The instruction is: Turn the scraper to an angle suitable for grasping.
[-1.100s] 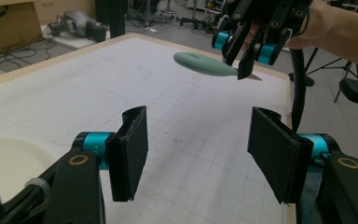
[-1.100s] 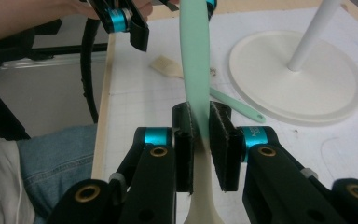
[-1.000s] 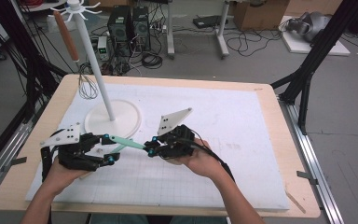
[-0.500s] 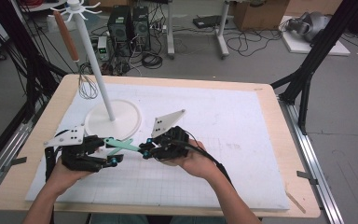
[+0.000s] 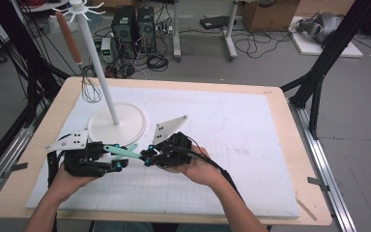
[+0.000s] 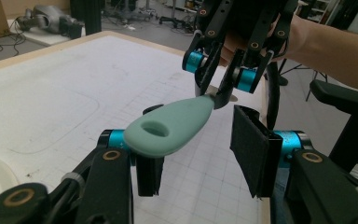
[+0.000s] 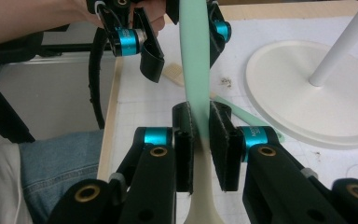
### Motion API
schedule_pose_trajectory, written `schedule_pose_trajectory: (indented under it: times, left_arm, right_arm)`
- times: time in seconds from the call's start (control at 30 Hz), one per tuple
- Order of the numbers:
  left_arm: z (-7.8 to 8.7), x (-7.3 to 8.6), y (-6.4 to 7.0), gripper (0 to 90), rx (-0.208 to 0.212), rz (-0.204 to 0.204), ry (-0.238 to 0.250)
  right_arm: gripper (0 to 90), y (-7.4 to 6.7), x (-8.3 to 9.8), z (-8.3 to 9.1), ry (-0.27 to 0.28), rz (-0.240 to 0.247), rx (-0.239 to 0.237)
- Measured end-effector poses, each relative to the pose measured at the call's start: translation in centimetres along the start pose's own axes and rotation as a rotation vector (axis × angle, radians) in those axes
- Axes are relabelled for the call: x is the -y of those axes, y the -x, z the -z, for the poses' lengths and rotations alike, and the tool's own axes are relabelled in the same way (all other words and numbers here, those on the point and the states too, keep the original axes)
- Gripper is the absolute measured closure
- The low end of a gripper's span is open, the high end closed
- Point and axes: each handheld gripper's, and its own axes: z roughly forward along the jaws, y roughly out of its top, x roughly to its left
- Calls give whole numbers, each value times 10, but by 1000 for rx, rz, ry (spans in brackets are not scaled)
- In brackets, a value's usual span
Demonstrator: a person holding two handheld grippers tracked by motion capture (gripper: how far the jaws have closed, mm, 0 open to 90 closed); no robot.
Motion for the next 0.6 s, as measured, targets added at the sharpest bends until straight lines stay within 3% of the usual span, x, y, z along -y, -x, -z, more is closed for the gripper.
schedule_pose_trajectory:
  times: [0.6]
  left_arm:
    - [-1, 0, -1, 609, 14, 16, 1]
  right_arm:
    - [804, -5, -2, -5, -5, 31, 9]
